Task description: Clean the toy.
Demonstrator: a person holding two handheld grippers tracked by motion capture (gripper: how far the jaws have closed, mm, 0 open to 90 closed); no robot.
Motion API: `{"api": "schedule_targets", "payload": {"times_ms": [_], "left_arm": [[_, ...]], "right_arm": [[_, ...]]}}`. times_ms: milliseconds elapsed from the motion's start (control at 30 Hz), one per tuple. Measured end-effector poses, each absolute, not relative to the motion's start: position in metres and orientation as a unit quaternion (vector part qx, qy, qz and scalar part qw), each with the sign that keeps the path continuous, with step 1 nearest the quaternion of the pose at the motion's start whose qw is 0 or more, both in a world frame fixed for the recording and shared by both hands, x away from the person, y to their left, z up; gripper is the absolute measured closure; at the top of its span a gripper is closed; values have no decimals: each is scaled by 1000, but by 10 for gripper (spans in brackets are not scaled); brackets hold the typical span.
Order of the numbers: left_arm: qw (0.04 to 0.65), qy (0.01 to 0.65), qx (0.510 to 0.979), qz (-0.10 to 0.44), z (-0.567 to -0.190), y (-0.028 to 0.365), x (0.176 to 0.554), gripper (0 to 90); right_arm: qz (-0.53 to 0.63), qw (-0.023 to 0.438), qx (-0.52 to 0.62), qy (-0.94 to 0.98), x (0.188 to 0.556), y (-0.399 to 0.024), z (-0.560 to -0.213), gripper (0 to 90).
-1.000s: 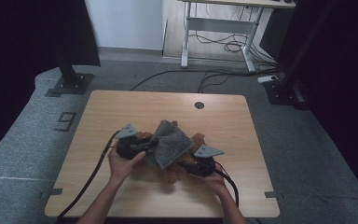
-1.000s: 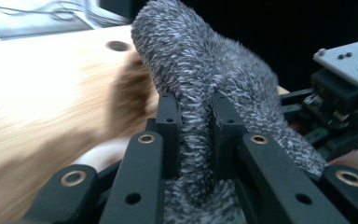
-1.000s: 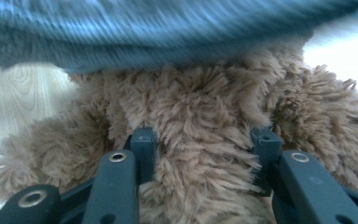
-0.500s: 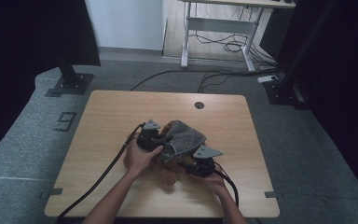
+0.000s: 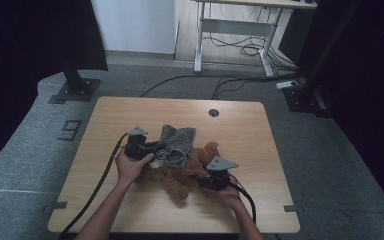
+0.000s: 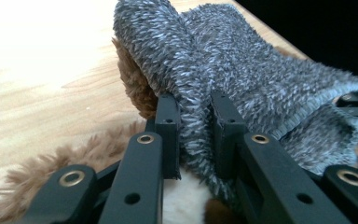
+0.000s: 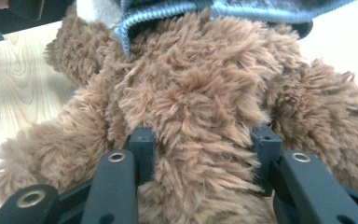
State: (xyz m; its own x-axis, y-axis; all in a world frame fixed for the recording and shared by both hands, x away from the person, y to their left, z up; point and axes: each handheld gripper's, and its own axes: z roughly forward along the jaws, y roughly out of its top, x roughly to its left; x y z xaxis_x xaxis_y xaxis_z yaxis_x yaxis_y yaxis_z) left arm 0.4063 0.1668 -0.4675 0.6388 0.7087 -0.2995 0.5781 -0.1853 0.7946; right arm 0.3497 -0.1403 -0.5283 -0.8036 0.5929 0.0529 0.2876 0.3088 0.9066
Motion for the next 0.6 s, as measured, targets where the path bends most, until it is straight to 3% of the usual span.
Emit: {"api": "schedule_targets", "payload": {"times_ms": [267,600], "left_arm": [[476,441,753,108,-461,200,400,769],[448,498,735,105,-500,260,389,778]], "right_arm": [[520,142,283,793,351,-142,-529,559],[526,137,290,788,352,-143,-530,559]]}}
